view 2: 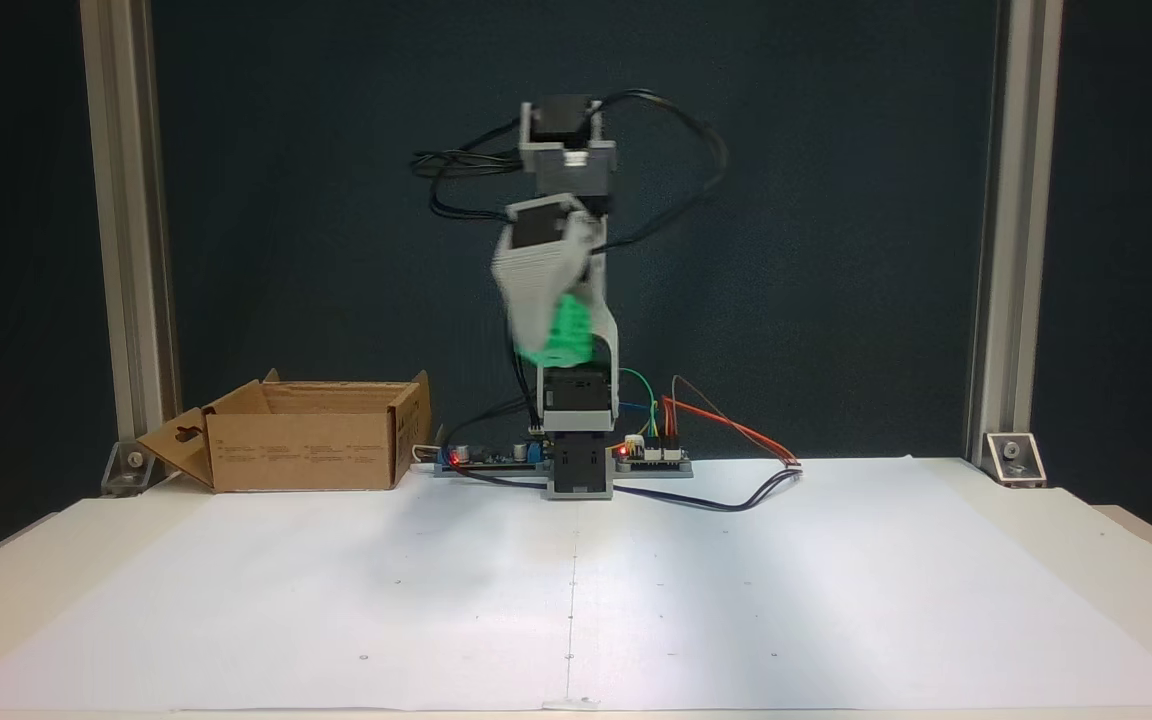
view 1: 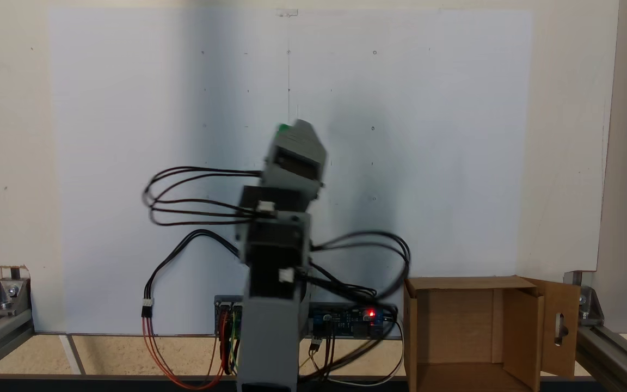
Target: Grasp a green dice and put it in the bin.
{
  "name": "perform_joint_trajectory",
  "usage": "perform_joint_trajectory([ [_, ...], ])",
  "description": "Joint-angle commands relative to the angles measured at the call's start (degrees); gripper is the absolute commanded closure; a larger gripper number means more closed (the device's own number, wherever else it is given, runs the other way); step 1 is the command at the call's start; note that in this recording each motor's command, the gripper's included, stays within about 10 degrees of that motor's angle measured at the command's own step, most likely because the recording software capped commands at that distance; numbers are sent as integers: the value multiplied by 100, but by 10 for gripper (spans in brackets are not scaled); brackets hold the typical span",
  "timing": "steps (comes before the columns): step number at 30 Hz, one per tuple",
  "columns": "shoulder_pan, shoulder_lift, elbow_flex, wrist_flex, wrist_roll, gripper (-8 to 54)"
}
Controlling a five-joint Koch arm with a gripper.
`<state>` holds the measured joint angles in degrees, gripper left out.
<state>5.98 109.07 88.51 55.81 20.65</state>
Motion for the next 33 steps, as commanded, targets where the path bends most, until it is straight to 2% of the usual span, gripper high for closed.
perform_joint_trajectory([
  [1,589,237,-141,35,-492,337],
  [13,5412,229,-167,26,-2936,337],
  [18,7409,-141,-167,-44,-3735,337],
  [23,8411,-791,-167,-483,-4236,337],
  [33,9563,-2127,-176,-2004,-4553,337],
])
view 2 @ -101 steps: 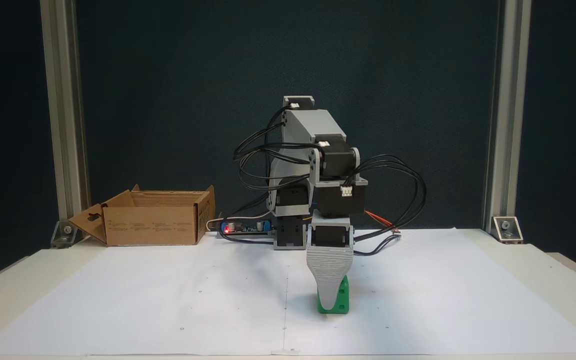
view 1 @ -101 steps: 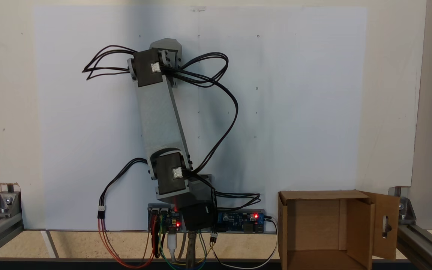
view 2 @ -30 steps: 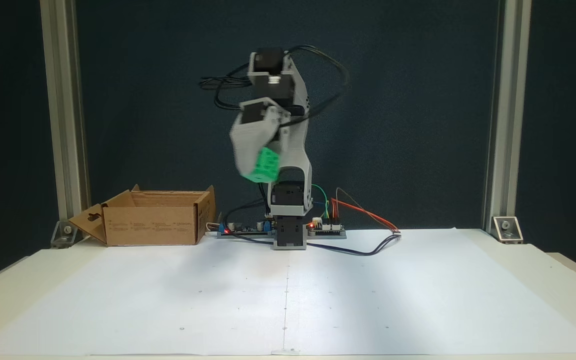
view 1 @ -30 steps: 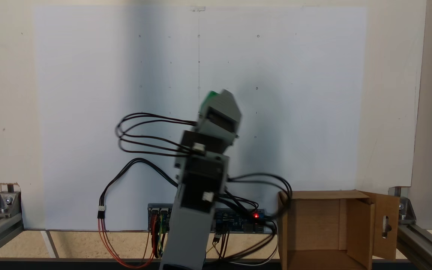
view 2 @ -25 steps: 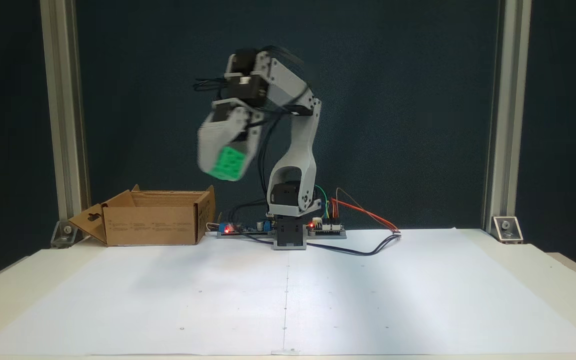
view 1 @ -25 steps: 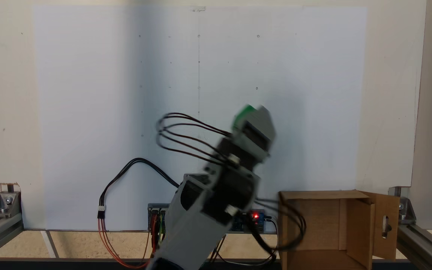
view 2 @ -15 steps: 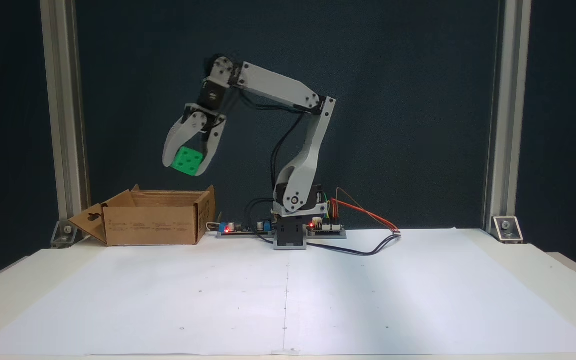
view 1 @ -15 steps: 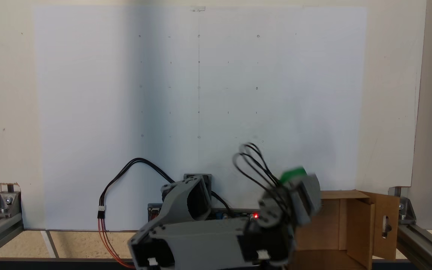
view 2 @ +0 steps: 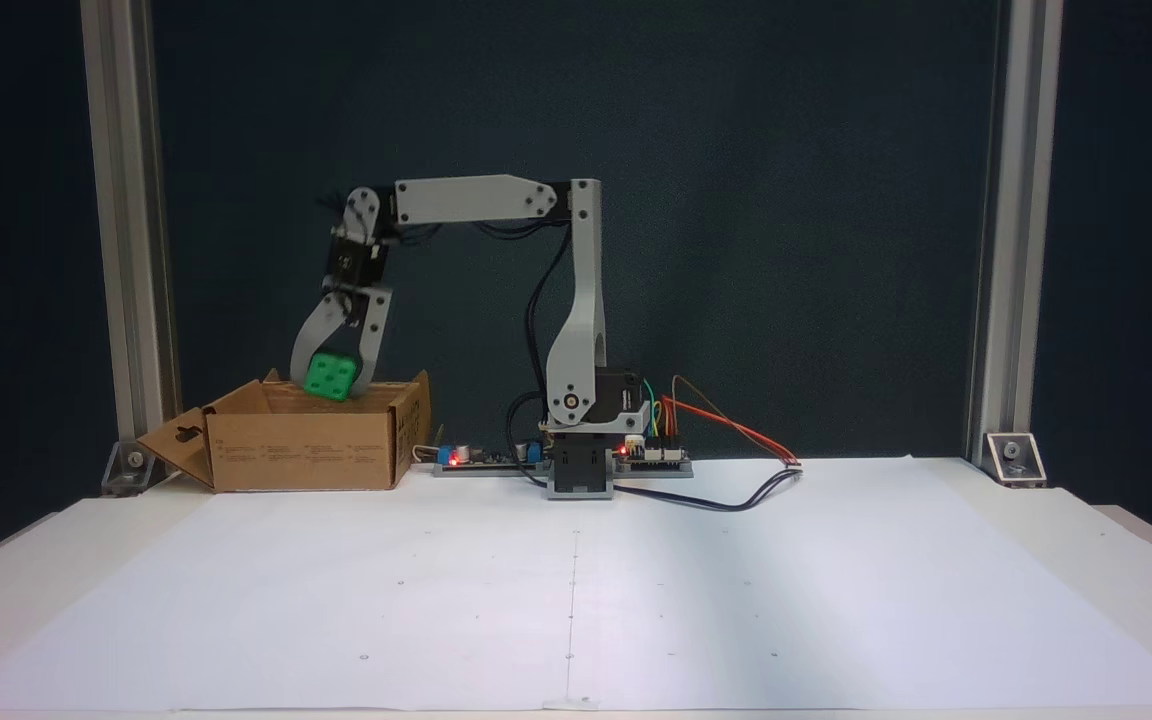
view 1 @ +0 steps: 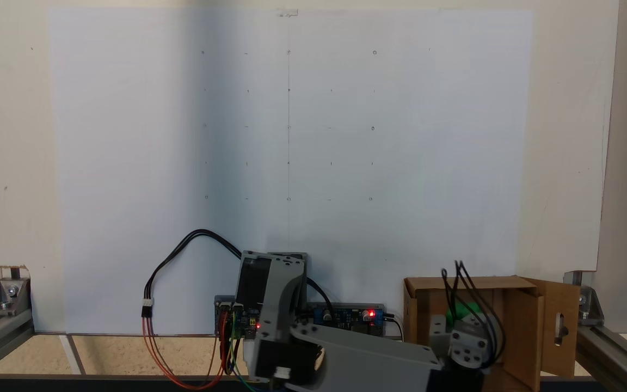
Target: Grasp a green dice and put it in the bin.
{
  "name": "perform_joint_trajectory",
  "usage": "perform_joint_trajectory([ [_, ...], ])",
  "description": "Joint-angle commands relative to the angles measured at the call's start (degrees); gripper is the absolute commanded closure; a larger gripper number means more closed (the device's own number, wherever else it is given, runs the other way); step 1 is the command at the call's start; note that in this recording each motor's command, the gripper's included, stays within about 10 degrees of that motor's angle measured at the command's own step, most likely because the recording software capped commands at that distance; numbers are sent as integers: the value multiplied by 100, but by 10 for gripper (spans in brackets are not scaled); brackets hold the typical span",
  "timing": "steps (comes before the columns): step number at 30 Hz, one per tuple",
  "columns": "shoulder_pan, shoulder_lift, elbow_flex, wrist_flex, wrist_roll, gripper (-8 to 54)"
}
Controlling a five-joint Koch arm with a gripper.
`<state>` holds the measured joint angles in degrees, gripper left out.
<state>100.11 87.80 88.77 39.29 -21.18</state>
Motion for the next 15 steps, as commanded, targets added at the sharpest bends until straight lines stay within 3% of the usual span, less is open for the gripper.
perform_joint_trajectory([
  [1,255,-70,-202,-431,-396,337],
  [13,712,-343,-193,-554,-457,337],
  [14,729,-352,-193,-527,-448,291],
  [15,729,-378,-193,-501,-448,186],
])
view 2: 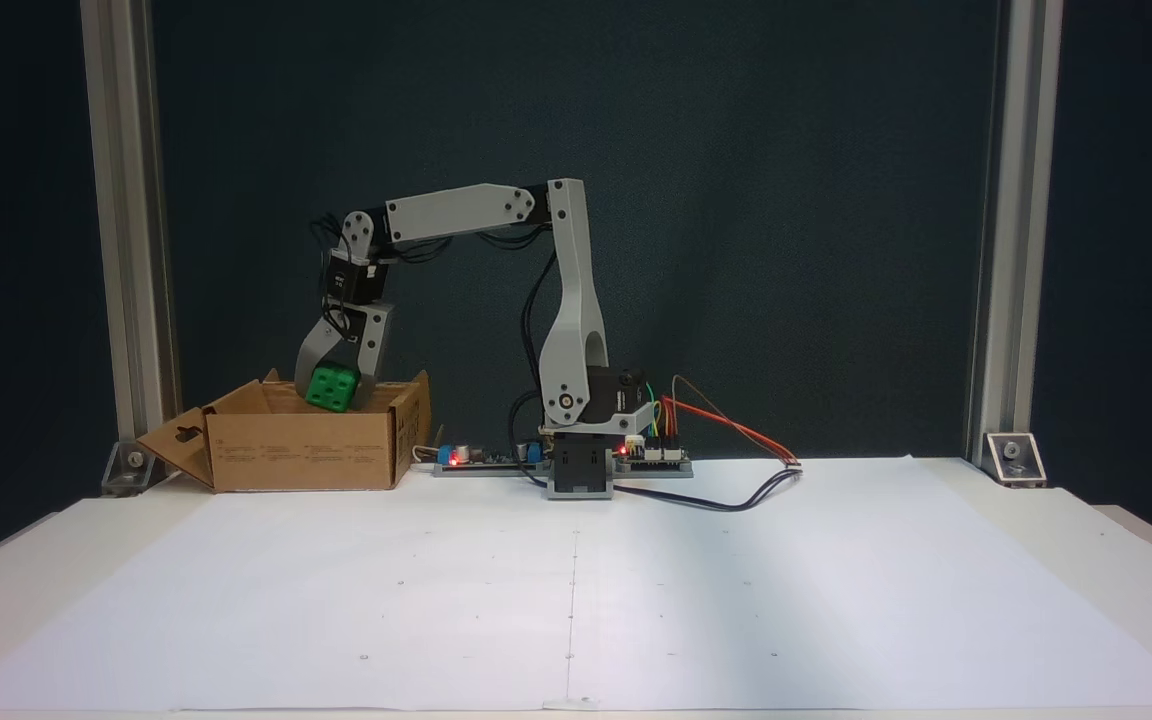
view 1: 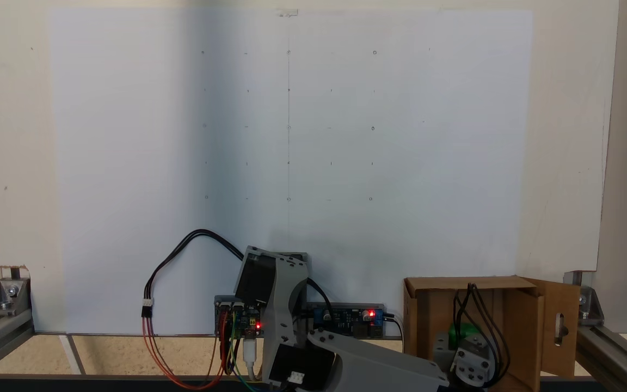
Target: Grasp a green dice and put it in the bin.
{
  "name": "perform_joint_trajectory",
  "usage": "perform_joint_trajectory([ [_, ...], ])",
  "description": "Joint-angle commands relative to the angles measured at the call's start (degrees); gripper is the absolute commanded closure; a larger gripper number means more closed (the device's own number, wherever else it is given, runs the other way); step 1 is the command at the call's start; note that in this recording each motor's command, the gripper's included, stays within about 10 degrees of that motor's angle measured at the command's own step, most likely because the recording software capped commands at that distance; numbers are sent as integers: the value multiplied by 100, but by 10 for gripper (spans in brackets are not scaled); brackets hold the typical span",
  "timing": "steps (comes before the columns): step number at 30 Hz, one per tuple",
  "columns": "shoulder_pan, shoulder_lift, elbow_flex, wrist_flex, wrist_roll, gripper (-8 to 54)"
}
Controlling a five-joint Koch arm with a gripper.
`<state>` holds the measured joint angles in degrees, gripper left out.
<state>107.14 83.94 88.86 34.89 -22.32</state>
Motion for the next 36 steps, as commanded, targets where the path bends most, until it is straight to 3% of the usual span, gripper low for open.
perform_joint_trajectory([
  [1,26,-26,-202,-70,-334,132],
  [4,18,-53,-202,-79,-299,40],
  [9,-220,0,-202,-308,141,37],
  [18,-3120,1934,-378,-589,2074,5],
  [30,-8093,2716,-53,-606,2417,8],
  [36,-9993,3155,993,-1248,2443,7],
])
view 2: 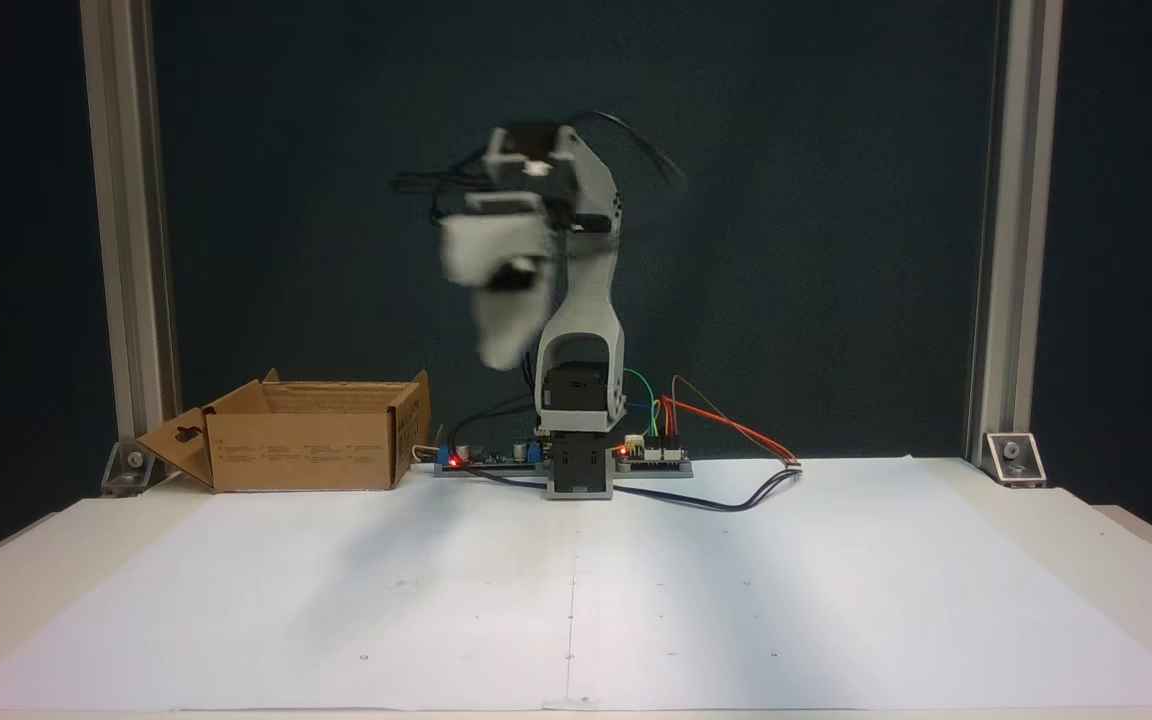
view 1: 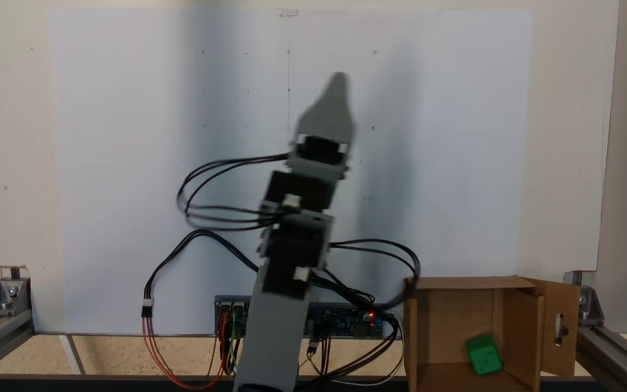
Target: Grasp a green dice and put it in the bin.
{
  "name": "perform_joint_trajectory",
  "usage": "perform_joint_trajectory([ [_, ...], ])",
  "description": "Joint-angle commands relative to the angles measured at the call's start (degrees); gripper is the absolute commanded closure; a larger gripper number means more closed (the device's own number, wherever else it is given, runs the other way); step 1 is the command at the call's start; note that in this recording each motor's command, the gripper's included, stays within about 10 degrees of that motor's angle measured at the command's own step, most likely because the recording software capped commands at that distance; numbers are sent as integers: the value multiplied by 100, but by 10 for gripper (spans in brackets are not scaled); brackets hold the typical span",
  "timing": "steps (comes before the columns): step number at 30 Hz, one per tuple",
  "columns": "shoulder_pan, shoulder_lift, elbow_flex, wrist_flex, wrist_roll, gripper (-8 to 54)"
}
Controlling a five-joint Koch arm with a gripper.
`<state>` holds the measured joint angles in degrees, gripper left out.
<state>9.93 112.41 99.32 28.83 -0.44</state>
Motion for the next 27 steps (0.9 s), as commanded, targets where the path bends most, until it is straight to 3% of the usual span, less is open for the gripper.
perform_joint_trajectory([
  [1,-466,475,272,-932,255,8],
  [13,-949,2065,4166,-3936,167,4],
  [27,-949,2329,5651,-7354,79,9],
])
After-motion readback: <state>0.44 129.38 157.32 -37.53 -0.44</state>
